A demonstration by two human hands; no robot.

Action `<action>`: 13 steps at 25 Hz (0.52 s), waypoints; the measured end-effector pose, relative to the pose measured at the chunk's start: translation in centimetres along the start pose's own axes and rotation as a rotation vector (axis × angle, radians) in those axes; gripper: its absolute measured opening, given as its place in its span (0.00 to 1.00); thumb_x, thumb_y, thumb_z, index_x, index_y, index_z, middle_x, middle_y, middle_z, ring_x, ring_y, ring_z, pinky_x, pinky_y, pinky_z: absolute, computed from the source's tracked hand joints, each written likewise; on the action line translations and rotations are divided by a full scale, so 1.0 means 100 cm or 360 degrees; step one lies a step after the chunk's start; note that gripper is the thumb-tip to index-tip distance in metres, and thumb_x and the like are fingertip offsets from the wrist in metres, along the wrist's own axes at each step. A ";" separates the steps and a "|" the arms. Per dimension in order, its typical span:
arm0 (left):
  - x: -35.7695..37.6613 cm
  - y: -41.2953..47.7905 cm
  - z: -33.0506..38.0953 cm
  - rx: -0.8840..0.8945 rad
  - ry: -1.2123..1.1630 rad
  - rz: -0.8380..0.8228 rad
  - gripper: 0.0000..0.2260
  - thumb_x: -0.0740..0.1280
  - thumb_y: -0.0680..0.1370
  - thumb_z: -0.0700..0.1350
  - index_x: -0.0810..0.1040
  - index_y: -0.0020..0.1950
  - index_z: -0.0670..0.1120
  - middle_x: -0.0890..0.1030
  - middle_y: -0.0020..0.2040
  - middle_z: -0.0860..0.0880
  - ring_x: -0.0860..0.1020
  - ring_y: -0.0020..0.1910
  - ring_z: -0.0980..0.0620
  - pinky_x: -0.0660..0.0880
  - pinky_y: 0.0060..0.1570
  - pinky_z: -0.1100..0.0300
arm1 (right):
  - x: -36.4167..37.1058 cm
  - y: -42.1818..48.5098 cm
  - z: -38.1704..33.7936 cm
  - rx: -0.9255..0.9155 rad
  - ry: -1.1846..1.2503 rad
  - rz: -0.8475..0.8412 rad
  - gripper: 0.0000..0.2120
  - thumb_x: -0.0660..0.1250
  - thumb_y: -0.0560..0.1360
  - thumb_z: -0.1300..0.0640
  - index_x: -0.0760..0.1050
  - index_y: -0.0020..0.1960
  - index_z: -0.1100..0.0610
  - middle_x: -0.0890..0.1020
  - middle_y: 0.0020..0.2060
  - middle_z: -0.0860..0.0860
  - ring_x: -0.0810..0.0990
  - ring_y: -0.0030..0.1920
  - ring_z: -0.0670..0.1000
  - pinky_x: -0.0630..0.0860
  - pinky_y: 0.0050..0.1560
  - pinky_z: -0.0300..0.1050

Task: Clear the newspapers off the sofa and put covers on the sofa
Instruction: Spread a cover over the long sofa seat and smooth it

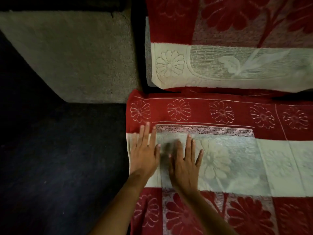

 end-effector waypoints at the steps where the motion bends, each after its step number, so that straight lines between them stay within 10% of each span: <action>1: 0.001 -0.011 0.014 0.0051 -0.0010 -0.0021 0.24 0.51 0.78 0.50 0.65 0.72 0.43 0.62 0.74 0.44 0.57 0.74 0.47 0.43 0.72 0.52 | 0.005 -0.012 0.003 -0.0004 -0.0031 -0.0034 0.27 0.48 0.79 0.46 0.54 0.75 0.56 0.54 0.74 0.59 0.48 0.75 0.56 0.43 0.71 0.60; 9: 0.040 -0.150 0.024 -0.0250 -0.0134 -0.0253 0.23 0.54 0.75 0.45 0.68 0.70 0.43 0.70 0.70 0.43 0.68 0.69 0.44 0.60 0.69 0.48 | 0.010 -0.077 0.017 -0.0390 -0.0055 -0.0203 0.26 0.49 0.77 0.49 0.61 0.73 0.56 0.61 0.73 0.58 0.57 0.74 0.59 0.54 0.72 0.63; 13: 0.031 -0.204 0.014 -0.0610 -0.0158 -0.0334 0.26 0.44 0.79 0.50 0.57 0.75 0.41 0.59 0.75 0.41 0.56 0.75 0.44 0.49 0.73 0.51 | 0.017 -0.168 0.037 -0.0501 -0.0074 -0.0302 0.27 0.52 0.78 0.47 0.57 0.74 0.57 0.58 0.74 0.57 0.54 0.74 0.58 0.46 0.71 0.57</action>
Point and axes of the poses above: each hand's wrist, its own y-axis towards the middle knuckle, its own x-axis out of the palm, z = x × y, the point moved 9 cm from there along y, towards the middle knuckle
